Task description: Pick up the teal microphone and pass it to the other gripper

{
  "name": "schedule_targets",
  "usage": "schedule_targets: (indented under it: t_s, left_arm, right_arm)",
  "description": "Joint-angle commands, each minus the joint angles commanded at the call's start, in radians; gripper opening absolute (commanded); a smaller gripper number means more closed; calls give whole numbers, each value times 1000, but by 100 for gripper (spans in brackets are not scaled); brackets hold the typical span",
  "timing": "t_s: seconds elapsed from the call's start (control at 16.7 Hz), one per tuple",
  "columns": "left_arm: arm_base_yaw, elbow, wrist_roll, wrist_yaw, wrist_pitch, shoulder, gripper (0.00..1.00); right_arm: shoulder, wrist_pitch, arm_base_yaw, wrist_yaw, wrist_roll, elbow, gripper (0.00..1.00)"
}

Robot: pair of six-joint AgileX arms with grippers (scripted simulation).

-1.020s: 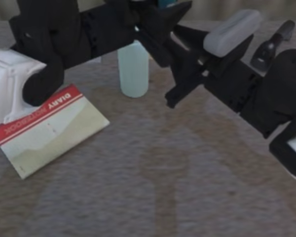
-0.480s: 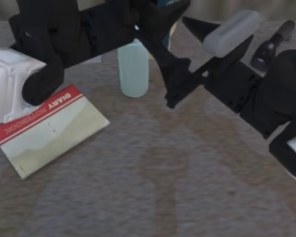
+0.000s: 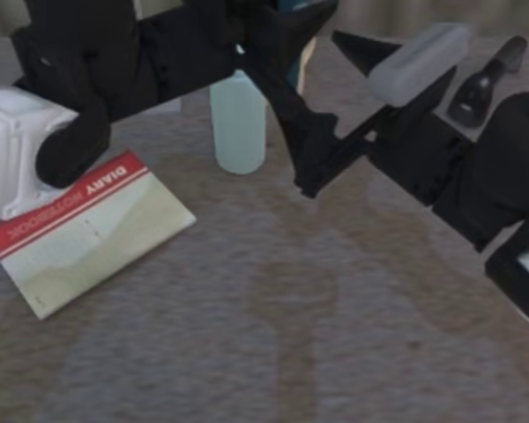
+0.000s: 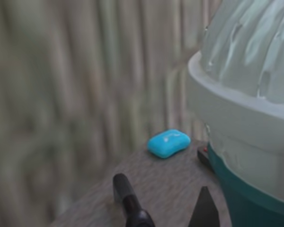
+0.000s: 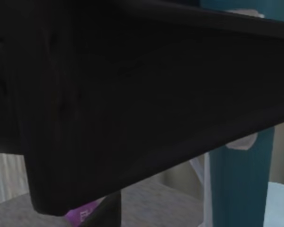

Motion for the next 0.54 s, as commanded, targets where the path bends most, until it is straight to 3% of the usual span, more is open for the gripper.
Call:
schedule_targets:
  t_s: [0.36, 0.54]
  left_arm:
    - [122, -55, 4, 106, -6, -63, 0]
    - [153, -69, 5, 130, -9, -77, 0]
  right_arm:
    - [-185, 20, -26, -33, 5, -210, 100]
    - [-227, 28, -31, -42, 7, -253, 100]
